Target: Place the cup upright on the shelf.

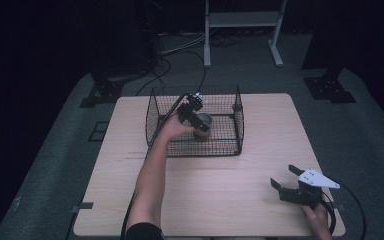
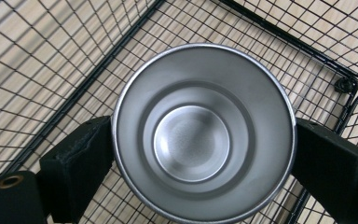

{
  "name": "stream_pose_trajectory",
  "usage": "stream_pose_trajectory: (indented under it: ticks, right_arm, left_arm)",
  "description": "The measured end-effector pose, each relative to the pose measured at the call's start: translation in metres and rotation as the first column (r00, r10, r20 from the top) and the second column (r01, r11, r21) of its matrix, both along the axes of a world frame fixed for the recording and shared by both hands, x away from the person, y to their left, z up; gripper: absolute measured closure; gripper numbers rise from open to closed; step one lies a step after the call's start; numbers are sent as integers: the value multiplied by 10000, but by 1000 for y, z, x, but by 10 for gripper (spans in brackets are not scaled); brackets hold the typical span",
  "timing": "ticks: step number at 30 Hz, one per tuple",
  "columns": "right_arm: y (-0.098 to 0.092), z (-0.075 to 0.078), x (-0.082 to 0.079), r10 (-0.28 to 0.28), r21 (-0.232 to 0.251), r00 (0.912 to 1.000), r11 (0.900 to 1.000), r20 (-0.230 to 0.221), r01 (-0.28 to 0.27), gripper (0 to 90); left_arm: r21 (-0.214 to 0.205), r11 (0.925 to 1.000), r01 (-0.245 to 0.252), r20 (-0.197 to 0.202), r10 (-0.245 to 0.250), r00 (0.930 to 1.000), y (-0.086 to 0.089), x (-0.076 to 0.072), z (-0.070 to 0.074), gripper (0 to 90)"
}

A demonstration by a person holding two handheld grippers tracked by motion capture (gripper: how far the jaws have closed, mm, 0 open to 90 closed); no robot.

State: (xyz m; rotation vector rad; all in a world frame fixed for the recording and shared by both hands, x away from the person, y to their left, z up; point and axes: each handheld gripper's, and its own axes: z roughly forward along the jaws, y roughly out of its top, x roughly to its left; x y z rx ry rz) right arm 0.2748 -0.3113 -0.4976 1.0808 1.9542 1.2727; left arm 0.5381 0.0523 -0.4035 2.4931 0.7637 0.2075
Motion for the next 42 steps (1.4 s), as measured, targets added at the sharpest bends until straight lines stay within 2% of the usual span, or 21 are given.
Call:
stream_pose_trajectory:
  ticks: [1, 4, 7, 14, 15, 16, 17, 21, 28, 31, 36, 42]
  right_arm:
    - [0, 0, 0, 19, 4, 10000, 10000, 4, -19, 134]
    - [0, 0, 0, 56, -22, 10000, 10000, 19, -56, 134]
    - [0, 0, 0, 35, -20, 10000, 10000, -8, -35, 134]
    - [0, 0, 1, -33, 39, 10000, 10000, -57, 33, 134]
    - [0, 0, 1, -27, -5, 10000, 10000, -52, 27, 134]
    - [0, 0, 1, -20, -21, 10000, 10000, -36, 20, 135]
    - [1, 0, 1, -25, -39, 10000, 10000, -35, 24, 135]
    - [1, 0, 0, -39, -86, 10000, 10000, -27, 39, 134]
    - [1, 0, 0, -66, -129, 10000, 9999, -6, 66, 134]
    - [2, 0, 0, -86, -151, 10000, 9998, -19, 86, 134]
    - [2, 0, 0, -124, -156, 9999, 9998, -23, 124, 134]
    - [3, 0, 0, -128, -257, 9999, 9996, -12, 128, 134]
  left_arm:
    - [-107, 9999, -58, -120, 56, 9999, 2, 0, 1, 81]
    - [-72, 9999, -71, -175, 69, 9998, 3, 0, 3, 64]
    - [-152, 9997, -194, 61, 195, 9998, 5, -1, 8, 61]
    - [-297, 9992, -263, 273, 271, 9993, 7, -3, 15, 42]
    - [-492, 9984, -292, 333, 309, 9990, 8, -5, 18, 41]
    - [-492, 9984, -292, 333, 309, 9990, 8, -5, 18, 41]
    - [-616, 9978, -263, 401, 288, 9988, 9, -7, 22, 41]
    - [-584, 9981, -199, 704, 240, 9972, 8, -13, 30, 41]
    - [-453, 9986, -271, 899, 311, 9955, 10, -22, 38, 41]
    - [-613, 9979, -215, 1046, 279, 9941, 13, -27, 46, 41]
    - [-574, 9984, -19, 1195, 88, 9928, 11, -37, 53, 41]
    - [-1060, 9943, 60, 1325, 81, 9912, 14, -45, 58, 41]
